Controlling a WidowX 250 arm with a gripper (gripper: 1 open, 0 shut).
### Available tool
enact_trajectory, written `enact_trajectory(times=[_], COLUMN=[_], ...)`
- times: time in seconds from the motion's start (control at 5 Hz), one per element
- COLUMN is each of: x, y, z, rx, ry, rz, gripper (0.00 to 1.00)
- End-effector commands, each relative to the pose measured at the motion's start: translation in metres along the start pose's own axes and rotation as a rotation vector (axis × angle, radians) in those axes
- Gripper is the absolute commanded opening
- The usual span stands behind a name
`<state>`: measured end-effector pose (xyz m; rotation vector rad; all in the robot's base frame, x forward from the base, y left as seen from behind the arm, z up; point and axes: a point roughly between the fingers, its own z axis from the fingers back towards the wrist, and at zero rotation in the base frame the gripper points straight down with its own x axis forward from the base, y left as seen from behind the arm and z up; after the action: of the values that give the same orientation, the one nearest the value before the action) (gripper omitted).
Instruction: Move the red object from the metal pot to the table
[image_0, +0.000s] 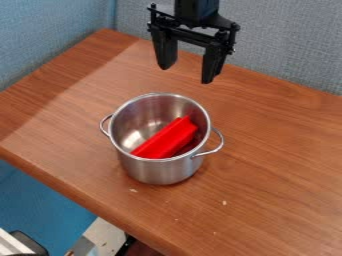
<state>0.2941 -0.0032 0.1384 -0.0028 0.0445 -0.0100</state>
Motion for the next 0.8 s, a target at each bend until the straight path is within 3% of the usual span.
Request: enact_trajectory(times=[0.0, 0.2, 0.4, 0.6], x=[-0.004, -0.031, -0.044, -0.046], y=[0.004, -0.004, -0.011, -0.013], z=[-0.015, -0.026, -0.032, -0.038], rx=[0.001, 0.034, 0.059, 0.096], ry=[0.018, 0.034, 0.021, -0.007], rz=[-0.039, -0.156, -0.255, -0.32], gripper=[1.0, 1.0, 1.0, 1.0])
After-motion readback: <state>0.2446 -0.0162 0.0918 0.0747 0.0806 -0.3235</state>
